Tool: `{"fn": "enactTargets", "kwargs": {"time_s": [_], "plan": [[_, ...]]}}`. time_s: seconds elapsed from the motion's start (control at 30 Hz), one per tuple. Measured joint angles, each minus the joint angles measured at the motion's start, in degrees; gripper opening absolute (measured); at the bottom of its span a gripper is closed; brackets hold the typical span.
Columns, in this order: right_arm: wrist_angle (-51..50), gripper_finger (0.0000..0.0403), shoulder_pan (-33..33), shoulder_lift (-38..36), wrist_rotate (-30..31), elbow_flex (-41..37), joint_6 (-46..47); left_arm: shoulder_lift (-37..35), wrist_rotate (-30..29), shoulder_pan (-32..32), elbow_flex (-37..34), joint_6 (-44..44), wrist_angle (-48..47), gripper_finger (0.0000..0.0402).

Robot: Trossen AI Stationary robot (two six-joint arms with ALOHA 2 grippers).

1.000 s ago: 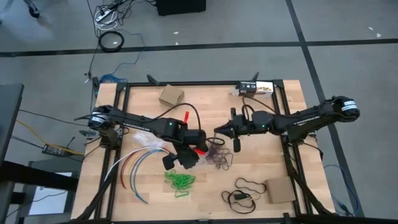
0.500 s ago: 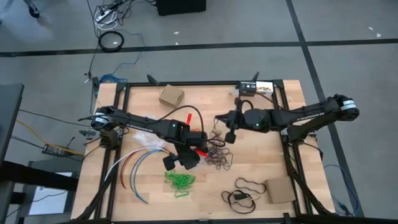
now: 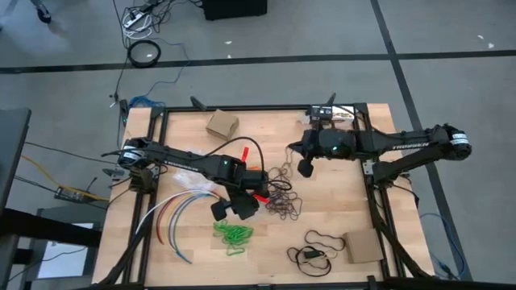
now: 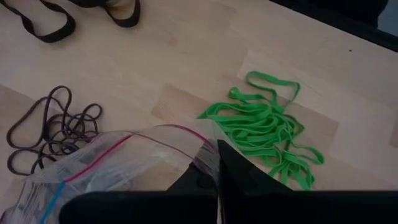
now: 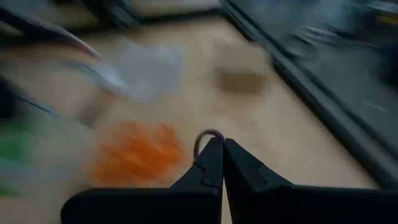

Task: Sort rubber bands
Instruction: Put the purple rubber band into the transparent zip bag

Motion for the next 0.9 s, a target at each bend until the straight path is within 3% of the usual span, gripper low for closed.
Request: {"fn": "enactTargets", "kwargs": {"time_s": [0.07,0.17,0.2,0.33,0.43,0.53,0.63,0.73,0.8,0.9], "plan": [[-0.6,0.0000,0.9,-1.4,2.1,0.4,-1.7,0.0,0.0,0.0,0.0,0.0,0.0,0.0000],[-11.8,0.0000,2.5,-2.8,17.7,2.0,-3.4,0.0,0.0,0.0,0.0,0.0,0.4,0.0000],[-13.8,0.0000,2.0,-3.3,18.6,2.3,-1.4,0.0,0.0,0.0,0.0,0.0,0.5,0.0000],[-3.0,0.0000,0.0,-8.1,3.1,2.9,-1.8,0.0,0.0,0.0,0.0,-0.2,0.0,0.0000],[0.6,0.0000,1.6,-11.7,5.3,3.0,-6.2,0.0,-0.2,0.0,0.0,-0.1,0.2,0.0000],[-8.2,0.0000,2.1,-14.0,12.1,3.9,-5.0,0.0,-0.3,0.0,0.0,-0.1,0.7,0.0000],[-18.6,0.0000,-0.4,-13.9,7.4,5.0,3.1,0.0,-0.3,0.0,0.0,-0.1,0.5,0.0000],[-14.3,0.0000,-0.2,-13.9,0.6,5.1,3.7,0.0,-0.3,0.0,0.0,0.0,0.5,0.0000],[-12.7,0.0000,1.1,-13.7,1.1,5.3,3.0,0.0,-0.5,0.0,0.0,0.0,1.0,0.0000],[-17.9,0.0000,0.2,-11.6,0.6,5.1,4.7,0.0,-1.0,0.0,0.4,0.2,0.6,0.0000]]}}
